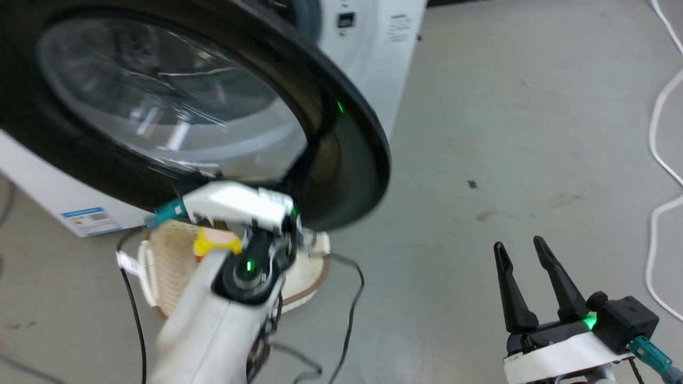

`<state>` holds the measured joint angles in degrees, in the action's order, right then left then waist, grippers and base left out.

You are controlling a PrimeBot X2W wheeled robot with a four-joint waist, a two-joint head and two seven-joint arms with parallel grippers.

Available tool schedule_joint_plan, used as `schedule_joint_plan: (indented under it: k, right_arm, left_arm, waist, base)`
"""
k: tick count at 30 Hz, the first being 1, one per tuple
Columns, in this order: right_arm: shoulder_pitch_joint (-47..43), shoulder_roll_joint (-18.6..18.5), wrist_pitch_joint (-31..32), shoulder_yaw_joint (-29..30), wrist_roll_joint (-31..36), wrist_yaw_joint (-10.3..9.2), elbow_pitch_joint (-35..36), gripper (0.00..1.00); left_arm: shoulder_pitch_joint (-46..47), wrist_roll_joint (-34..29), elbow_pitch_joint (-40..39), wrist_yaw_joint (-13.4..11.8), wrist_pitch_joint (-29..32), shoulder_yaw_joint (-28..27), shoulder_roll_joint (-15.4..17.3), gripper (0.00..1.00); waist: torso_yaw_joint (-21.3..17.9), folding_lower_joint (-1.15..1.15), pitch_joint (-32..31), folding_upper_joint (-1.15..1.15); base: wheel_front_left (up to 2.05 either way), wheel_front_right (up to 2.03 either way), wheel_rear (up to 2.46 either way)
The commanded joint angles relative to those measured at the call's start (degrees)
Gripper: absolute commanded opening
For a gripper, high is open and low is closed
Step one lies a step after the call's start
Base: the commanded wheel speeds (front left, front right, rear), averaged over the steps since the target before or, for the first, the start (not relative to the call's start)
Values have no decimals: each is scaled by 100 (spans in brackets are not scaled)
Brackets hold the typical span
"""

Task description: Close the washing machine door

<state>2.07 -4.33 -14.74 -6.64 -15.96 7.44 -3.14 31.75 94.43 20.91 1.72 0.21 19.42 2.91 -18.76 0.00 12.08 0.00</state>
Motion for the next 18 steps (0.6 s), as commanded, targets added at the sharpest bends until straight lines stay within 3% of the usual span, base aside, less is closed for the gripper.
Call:
schedule_joint_plan:
  k: [1,10,18]
  right_arm:
    - [87,43,-26,-9,-34,5,21,100]
    - [132,101,-26,2,-46,5,18,100]
    - [112,118,-26,54,-11,5,23,100]
  left_arm:
    - [287,-61,167,50,-132,-1,-3,0]
    - [1452,71,1269,216,-462,112,-3,0]
    - [1358,71,1589,475,-436,509,-3,0]
  waist:
    - [-229,0,186,0]
    - [-312,0,337,0]
    - [61,0,119,0]
  base:
    - [0,0,0]
    - [0,0,0]
    - [0,0,0]
